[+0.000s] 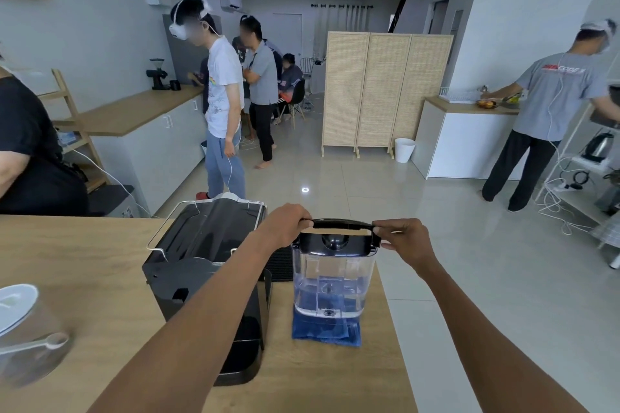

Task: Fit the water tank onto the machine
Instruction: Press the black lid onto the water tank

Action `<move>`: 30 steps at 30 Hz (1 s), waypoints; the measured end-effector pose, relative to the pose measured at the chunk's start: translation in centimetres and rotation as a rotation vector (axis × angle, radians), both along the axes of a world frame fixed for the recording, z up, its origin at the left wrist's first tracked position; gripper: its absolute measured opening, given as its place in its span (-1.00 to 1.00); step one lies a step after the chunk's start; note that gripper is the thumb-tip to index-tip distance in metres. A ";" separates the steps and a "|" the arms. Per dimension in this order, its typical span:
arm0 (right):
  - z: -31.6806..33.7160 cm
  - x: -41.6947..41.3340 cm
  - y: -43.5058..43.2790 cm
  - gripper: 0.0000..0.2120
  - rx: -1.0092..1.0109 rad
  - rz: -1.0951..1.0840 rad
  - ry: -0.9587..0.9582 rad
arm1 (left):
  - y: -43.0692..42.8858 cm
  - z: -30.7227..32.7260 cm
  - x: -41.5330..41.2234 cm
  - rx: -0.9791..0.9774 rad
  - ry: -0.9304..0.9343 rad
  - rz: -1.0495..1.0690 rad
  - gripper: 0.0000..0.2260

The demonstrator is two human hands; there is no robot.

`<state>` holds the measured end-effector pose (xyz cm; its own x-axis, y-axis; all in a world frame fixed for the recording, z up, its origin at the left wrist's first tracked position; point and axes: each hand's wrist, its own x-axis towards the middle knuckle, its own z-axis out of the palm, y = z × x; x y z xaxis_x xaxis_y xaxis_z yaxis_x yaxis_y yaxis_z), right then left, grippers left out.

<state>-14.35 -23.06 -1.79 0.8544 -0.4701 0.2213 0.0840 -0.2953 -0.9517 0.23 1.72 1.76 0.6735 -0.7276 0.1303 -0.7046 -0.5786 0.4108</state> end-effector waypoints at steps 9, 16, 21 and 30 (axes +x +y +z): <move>1.4 0.3 -1.1 -0.77 -0.258 0.191 0.225 | 0.8 0.5 -0.8 0.039 0.006 -0.032 -0.78; 0.7 0.1 -0.8 -0.78 -0.393 0.187 0.210 | 1.2 -0.4 -3.0 0.084 -0.122 0.018 -0.77; -1.9 -0.4 -0.5 -0.70 -0.449 0.124 0.072 | 0.9 -2.8 -4.8 0.110 -0.287 0.111 -0.70; -2.9 -0.9 0.7 -0.69 -0.526 0.039 0.072 | 1.1 -5.5 -5.3 0.201 -0.419 0.129 -0.67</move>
<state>-15.27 -22.40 -4.66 0.8908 -0.2786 0.3590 0.0449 -0.7323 -0.6795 -5.04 2.79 -3.74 0.6792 -0.6804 0.2753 -0.7031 -0.7108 -0.0221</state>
